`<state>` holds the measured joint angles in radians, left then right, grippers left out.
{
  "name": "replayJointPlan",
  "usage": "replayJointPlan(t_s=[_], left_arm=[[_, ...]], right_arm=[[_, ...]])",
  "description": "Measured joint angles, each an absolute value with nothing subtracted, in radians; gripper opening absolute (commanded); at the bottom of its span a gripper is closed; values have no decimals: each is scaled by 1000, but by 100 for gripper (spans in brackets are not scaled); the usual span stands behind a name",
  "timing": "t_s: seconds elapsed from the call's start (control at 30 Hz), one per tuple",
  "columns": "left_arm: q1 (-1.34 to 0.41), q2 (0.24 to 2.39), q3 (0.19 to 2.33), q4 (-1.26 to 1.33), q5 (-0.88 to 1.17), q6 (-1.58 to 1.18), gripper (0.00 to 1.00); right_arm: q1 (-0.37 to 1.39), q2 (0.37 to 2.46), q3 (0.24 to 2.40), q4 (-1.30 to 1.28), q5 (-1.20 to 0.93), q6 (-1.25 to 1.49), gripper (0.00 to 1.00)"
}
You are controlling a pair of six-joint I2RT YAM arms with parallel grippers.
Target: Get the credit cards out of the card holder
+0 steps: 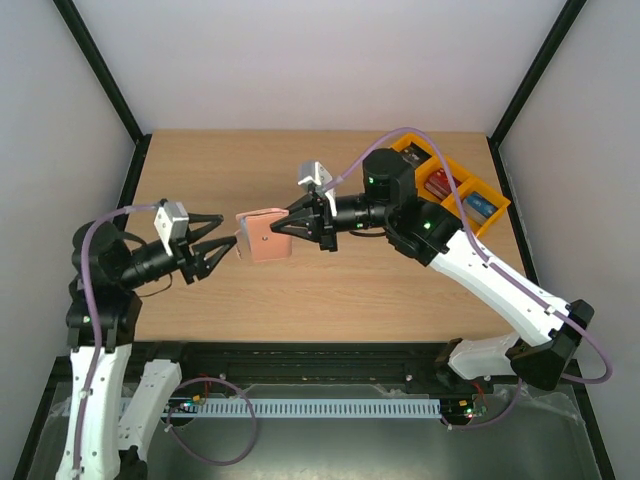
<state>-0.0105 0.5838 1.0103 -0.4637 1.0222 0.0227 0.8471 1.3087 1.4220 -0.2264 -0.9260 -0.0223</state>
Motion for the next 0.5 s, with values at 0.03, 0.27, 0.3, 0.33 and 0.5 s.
replayJointPlan(t_s=[0.03, 0.27, 0.3, 0.33, 0.5], left_arm=[[-12, 590, 976, -419, 1012, -13, 58], [-48, 608, 902, -255, 972, -140, 63], [-54, 599, 892, -241, 968, -150, 66], [-57, 591, 884, -228, 968, -156, 70], [-69, 580, 868, -244, 1012, -110, 72]], right_arm=[[847, 1309, 1422, -226, -934, -22, 2], [847, 1329, 1422, -218, -965, -22, 2], [846, 1334, 1422, -217, -965, -23, 2], [844, 1337, 1423, -217, -965, -25, 2], [844, 1361, 1437, -240, -962, -52, 2]])
